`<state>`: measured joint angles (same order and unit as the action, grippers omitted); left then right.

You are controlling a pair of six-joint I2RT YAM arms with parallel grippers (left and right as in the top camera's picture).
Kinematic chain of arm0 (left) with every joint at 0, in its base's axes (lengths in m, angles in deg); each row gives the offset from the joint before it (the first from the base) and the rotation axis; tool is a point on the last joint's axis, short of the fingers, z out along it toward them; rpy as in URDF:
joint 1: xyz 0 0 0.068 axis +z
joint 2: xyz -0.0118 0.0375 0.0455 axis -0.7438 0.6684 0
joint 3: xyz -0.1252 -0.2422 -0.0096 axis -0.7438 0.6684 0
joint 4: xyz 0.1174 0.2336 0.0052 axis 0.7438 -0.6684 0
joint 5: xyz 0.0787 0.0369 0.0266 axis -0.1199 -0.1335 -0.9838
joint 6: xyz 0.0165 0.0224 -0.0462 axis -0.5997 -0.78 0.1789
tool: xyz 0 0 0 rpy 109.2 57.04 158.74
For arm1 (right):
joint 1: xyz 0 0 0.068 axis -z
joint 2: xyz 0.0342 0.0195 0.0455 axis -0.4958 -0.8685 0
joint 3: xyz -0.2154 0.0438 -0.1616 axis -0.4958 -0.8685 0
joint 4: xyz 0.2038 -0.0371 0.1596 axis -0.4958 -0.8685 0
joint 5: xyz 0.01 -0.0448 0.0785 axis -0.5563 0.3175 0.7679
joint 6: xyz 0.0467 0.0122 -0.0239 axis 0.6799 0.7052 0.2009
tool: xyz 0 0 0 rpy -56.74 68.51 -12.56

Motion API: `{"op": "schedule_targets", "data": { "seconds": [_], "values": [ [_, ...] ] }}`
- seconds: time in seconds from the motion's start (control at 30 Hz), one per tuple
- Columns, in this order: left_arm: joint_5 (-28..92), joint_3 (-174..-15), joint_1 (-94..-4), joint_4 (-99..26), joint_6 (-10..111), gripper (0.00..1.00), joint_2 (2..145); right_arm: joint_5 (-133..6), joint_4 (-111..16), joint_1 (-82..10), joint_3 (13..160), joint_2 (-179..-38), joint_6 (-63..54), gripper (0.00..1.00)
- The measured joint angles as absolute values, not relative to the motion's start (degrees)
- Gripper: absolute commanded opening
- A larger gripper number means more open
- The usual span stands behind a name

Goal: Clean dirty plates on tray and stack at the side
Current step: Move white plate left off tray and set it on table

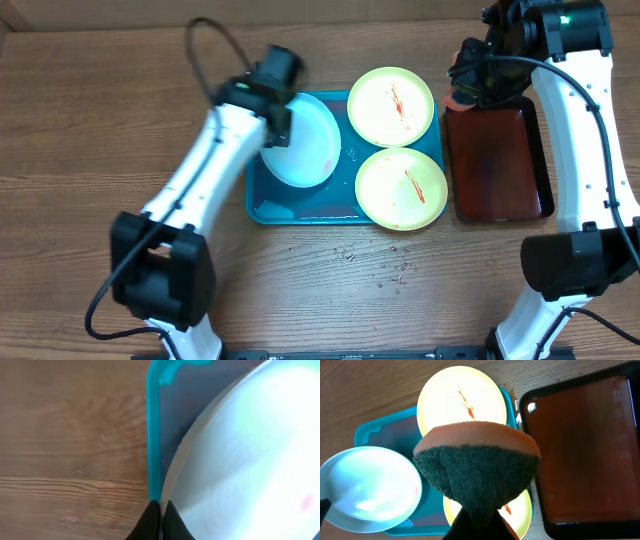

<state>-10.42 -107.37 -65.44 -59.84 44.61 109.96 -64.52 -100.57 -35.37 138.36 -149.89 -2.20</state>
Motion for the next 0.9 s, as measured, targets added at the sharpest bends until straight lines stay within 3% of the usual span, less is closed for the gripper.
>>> {"op": "schedule_targets", "data": {
  "seconds": [0.13,0.33,0.67,0.9],
  "values": [
    [4.1,-107.4,-55.8,-59.9,42.5,0.04,110.0,-64.5,-100.9,-35.4,138.4,-149.9,-2.2,0.04],
    [15.5,-107.4,-42.6,-61.9,39.9,0.04,110.0,-64.5,-101.0,-35.4,138.4,-149.9,-2.2,0.04],
    [17.0,-107.2,-28.5,-60.8,37.5,0.04,110.0,-64.5,-100.9,-35.4,138.4,-149.9,-2.2,0.04],
    [15.8,-99.5,-22.5,-52.4,39.4,0.04,109.6,-64.5,-100.9,-35.4,138.4,-149.9,-2.2,0.04]
  ]
}}
